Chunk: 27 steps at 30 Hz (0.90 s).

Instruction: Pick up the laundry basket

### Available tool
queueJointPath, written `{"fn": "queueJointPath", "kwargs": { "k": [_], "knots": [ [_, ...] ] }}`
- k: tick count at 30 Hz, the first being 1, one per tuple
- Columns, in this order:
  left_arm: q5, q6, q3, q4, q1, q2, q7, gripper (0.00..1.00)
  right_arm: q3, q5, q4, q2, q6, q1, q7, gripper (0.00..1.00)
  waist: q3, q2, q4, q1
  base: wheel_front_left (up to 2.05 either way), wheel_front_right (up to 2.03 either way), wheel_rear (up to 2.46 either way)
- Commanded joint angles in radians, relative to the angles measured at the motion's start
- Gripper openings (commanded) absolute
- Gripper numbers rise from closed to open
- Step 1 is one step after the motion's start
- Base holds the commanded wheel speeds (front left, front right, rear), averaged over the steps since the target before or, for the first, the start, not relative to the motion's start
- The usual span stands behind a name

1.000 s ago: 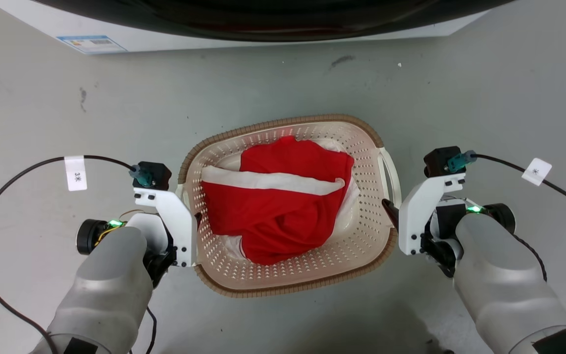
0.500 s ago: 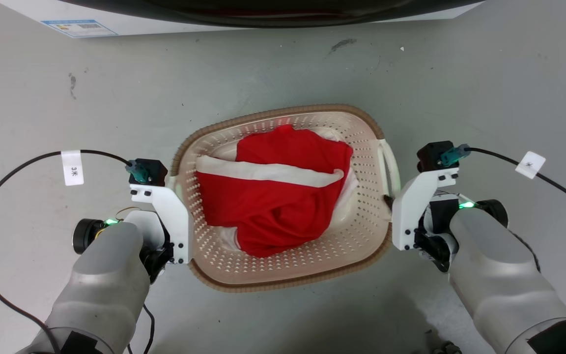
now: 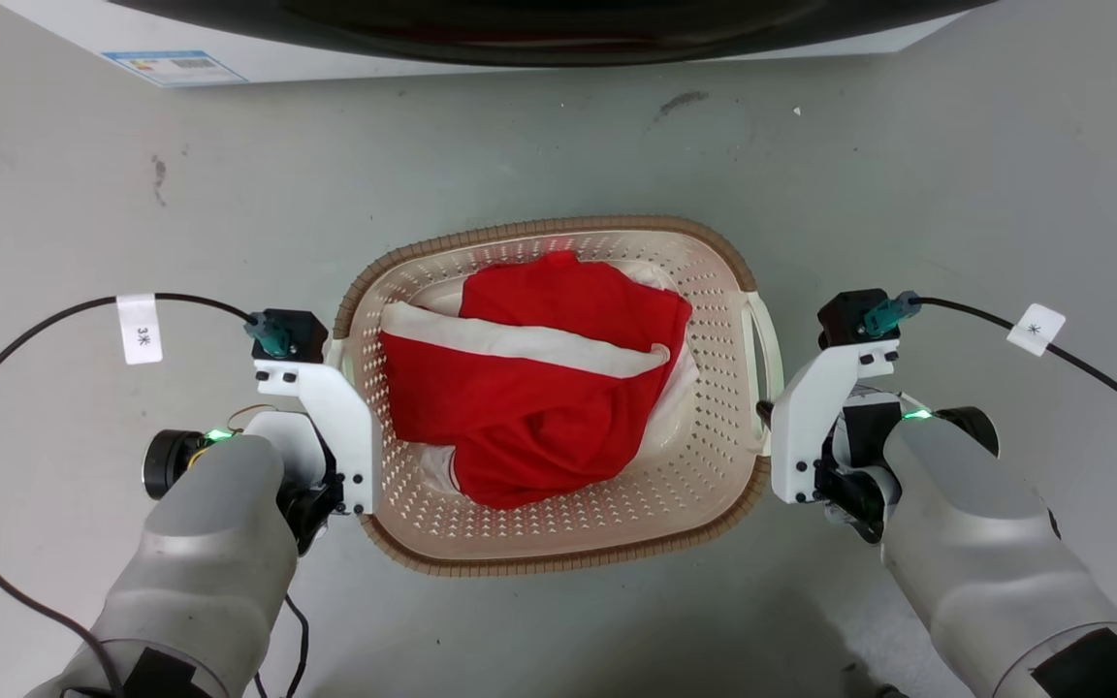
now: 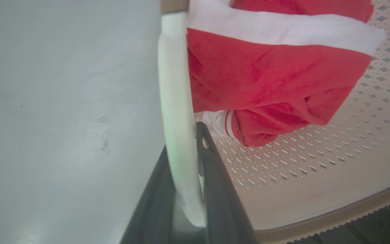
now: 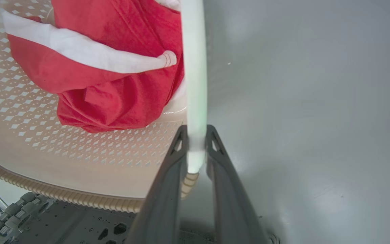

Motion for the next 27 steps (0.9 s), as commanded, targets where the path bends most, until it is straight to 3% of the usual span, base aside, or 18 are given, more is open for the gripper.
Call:
{"fn": "queueJointPath", "kwargs": {
  "k": [1, 10, 27],
  "knots": [
    [-0.006, -0.002, -0.007, 0.002, -0.011, -0.004, 0.007, 0.00, 0.008, 0.005, 0.006, 0.003, 0.000, -0.017, 0.012, 0.00, -0.012, 0.0000, 0.002, -0.0001, 0.00, 0.00, 0.00],
    [-0.057, -0.002, -0.034, -0.001, 0.008, -0.031, 0.100, 0.00, 0.025, 0.020, 0.050, 0.005, 0.000, -0.011, 0.118, 0.00, -0.107, 0.0000, 0.009, -0.0001, 0.00, 0.00, 0.00],
    [-0.166, -0.003, -0.086, -0.024, 0.074, -0.055, 0.301, 0.00, -0.031, -0.002, 0.065, -0.010, 0.001, 0.094, 0.361, 0.00, -0.393, 0.0000, 0.026, -0.0001, 0.00, 0.00, 0.00]
  ]
}}
